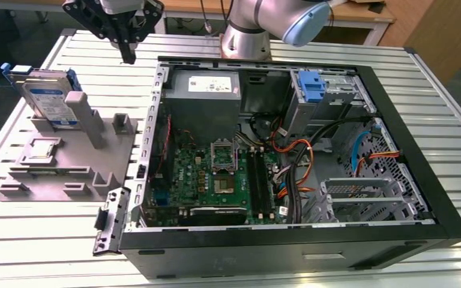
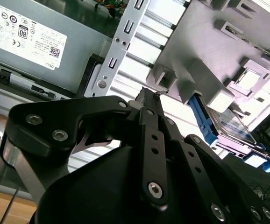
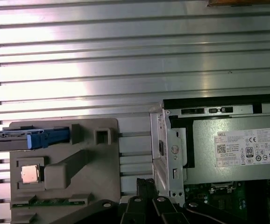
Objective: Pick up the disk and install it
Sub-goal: 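Reach for the disk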
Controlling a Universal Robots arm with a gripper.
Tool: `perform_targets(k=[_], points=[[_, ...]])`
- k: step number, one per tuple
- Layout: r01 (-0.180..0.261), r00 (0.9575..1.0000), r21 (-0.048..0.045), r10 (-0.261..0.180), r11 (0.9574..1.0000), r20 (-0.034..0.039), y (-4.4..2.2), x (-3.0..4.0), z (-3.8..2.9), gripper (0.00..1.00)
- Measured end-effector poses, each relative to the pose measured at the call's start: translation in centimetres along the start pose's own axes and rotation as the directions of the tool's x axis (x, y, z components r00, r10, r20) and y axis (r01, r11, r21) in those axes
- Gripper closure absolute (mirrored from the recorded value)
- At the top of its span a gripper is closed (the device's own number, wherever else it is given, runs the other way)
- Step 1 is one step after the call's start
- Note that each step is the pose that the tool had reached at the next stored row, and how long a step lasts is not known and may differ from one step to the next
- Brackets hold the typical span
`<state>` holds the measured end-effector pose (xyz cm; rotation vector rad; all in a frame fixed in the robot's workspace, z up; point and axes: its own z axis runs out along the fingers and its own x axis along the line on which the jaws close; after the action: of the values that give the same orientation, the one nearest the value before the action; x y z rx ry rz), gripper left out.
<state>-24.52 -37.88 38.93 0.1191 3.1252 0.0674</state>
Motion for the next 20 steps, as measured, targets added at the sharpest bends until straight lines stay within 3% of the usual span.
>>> perform_targets(k=[20], points=[[0.000, 1.0000, 0.0000, 0.000, 1.0000, 0.0000, -0.06, 0.83, -0.01, 0.90]])
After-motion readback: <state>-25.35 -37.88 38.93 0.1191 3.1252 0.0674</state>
